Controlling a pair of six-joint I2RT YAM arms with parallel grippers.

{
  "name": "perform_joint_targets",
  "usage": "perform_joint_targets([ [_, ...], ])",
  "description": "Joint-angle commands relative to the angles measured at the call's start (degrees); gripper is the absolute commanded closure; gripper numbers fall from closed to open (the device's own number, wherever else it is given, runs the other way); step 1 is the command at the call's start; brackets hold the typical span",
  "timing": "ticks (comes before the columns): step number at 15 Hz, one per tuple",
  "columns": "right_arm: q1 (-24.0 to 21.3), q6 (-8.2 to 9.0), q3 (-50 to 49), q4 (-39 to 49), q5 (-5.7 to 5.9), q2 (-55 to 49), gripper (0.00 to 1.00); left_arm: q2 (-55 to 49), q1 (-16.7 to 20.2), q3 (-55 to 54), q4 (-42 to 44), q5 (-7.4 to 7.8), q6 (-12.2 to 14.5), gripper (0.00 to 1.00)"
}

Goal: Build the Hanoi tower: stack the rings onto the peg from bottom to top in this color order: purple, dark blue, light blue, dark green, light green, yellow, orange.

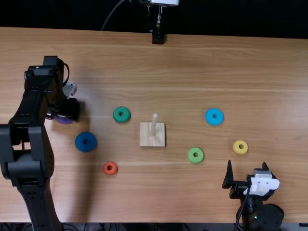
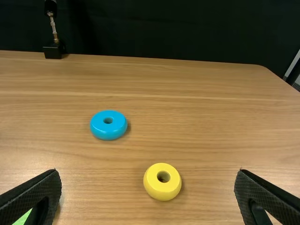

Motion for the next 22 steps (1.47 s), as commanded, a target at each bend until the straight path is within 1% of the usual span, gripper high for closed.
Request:
perform_joint_targets([
  [1,0.0,0.04,-4.0,-4.1,-0.13,-0.7,0.00,2.1,0.5,0.0,0.5,-0.97,0.3,1.00],
  [3,0.0,0.04,-4.0,-4.1,-0.03,-0.7,0.00,1.6,0.5,0.3,-0.1,-0.97,0.4,1.00],
  [9,0.0,0.04,-4.0,-4.1,-0.13,-0.7,0.00,-8.0,0.4,0.6,-0.5,-1.08,0.3,1.00],
  [11,-0.1,0.04,-4.0,-4.1,-0.03,-0.7,0.00,-10.4,0.4,0.6,-0.5,-0.97,-0.3,1.00],
  [15,0.0,0.04,-4.0,-4.1,-0.13,-0.7,0.00,-15.0,-0.3,0.5,-0.5,-0.86,-0.4,1.00],
  [16,0.0,0.04,-4.0,-4.1,-0.03,-0.7,0.00,-16.2,-0.6,0.6,-0.5,0.08,-0.4,1.00],
  [17,0.0,0.04,-4.0,-4.1,-0.13,-0.7,0.00,-17.7,-1.2,0.4,-0.5,3.67,-0.4,1.00],
  [18,0.0,0.04,-4.0,-4.1,-0.03,-0.7,0.00,-19.2,-1.3,0.3,-0.7,8.10,-0.5,1.00],
  [19,0.0,0.04,-4.0,-4.1,-0.13,-0.7,0.00,-20.9,-1.4,0.3,-1.9,11.90,-0.6,1.00],
  [20,0.0,0.04,-4.0,-4.1,-0.03,-0.7,0.00,-22.2,-1.4,0.5,-3.4,13.58,-0.6,1.00],
  [21,0.0,0.04,-4.0,-4.1,-0.13,-0.7,0.00,-23.3,-1.4,0.7,-4.8,14.11,-0.8,1.00],
  [22,0.0,0.04,-4.0,-4.1,-0.03,-0.7,0.00,-24.5,-1.5,0.8,-6.5,14.11,-0.9,1.00],
])
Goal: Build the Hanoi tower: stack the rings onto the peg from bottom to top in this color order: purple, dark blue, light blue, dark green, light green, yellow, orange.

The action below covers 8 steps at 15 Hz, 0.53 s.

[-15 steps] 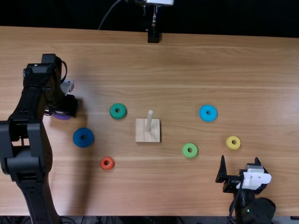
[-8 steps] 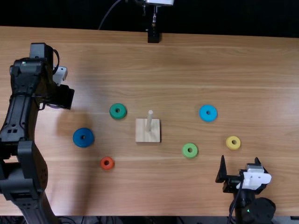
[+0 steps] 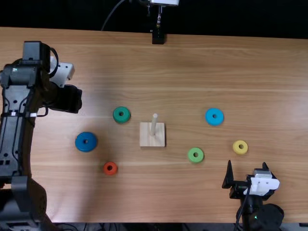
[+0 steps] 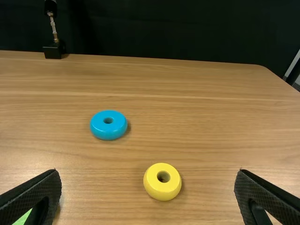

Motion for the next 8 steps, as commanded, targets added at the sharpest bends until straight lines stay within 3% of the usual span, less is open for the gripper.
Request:
perform_joint_targets([
  [1,0.0,-0.01,-4.0,-4.0,-0.13,-0.7,0.00,-3.7,-0.3,1.0,-2.1,2.72,-0.8,1.00],
  [3,0.0,-0.01,-4.0,-4.0,-0.03,-0.7,0.00,-6.3,-2.1,2.0,-5.4,1.67,-1.1,1.00],
  [4,0.0,-0.01,-4.0,-4.0,-0.13,-0.7,0.00,-7.0,-2.6,2.8,-7.3,0.30,-1.2,1.00],
  [6,0.0,-0.01,-4.0,-4.0,-0.03,-0.7,0.00,-8.6,-3.7,5.0,-11.8,-3.92,-3.0,1.00],
  [8,-0.1,-0.01,-4.0,-4.0,-0.03,-0.7,0.00,-9.2,-5.6,7.8,-13.9,-4.66,-4.1,1.00],
])
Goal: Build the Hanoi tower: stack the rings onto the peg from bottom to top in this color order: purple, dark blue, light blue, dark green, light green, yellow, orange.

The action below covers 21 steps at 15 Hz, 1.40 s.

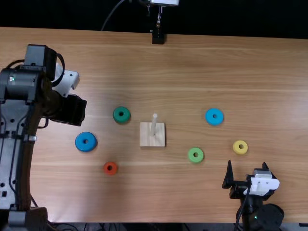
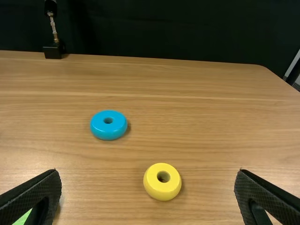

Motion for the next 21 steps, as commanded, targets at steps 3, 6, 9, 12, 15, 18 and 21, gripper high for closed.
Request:
perform_joint_targets([
  [3,0.0,0.04,-4.0,-4.0,-0.03,-0.7,0.00,-1.8,-3.0,5.5,-0.4,-1.23,-4.6,1.00],
  [6,-0.1,0.04,-4.0,-4.0,-0.03,-0.7,0.00,-0.8,-7.7,10.5,-3.0,-1.23,-7.8,1.00],
  [9,0.0,0.04,-4.0,-4.0,-0.13,-0.7,0.00,1.4,-13.4,12.9,-3.7,-1.02,-9.9,1.00],
  [12,0.0,0.04,-4.0,-4.0,-0.03,-0.7,0.00,4.1,-19.2,13.7,-3.6,-1.02,-12.5,1.00],
  [15,0.0,0.04,-4.0,-4.0,-0.13,-0.7,0.00,7.1,-24.0,15.6,-3.3,-1.02,-14.6,1.00],
  [18,0.0,0.04,-4.0,-4.0,-0.03,-0.7,0.00,11.1,-27.9,18.2,-2.9,-1.12,-16.6,1.00],
  [21,0.0,0.04,-4.0,-4.0,-0.03,-0.7,0.00,14.4,-30.4,20.8,-2.8,-1.12,-17.1,1.00],
])
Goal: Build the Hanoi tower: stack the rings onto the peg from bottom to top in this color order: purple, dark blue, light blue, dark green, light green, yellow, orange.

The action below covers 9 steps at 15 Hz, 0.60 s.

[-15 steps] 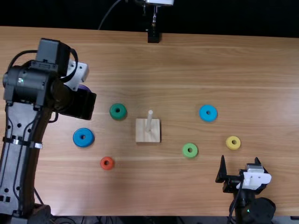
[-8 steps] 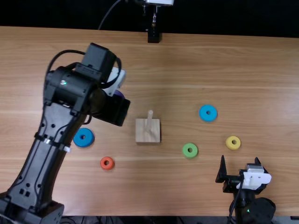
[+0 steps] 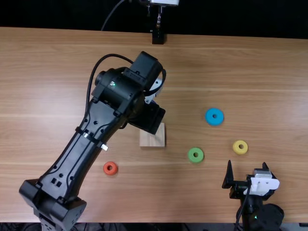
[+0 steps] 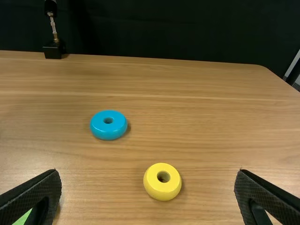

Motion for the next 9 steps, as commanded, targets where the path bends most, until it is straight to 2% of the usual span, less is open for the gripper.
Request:
perform_joint_targets([
  [1,0.0,0.01,-4.0,-4.0,-0.03,-0.7,0.00,2.4,-1.1,2.8,0.3,0.14,-0.9,1.00],
  [9,0.0,0.01,-4.0,-4.0,-0.13,-0.7,0.00,7.4,-2.6,4.9,0.2,0.35,-0.9,1.00],
])
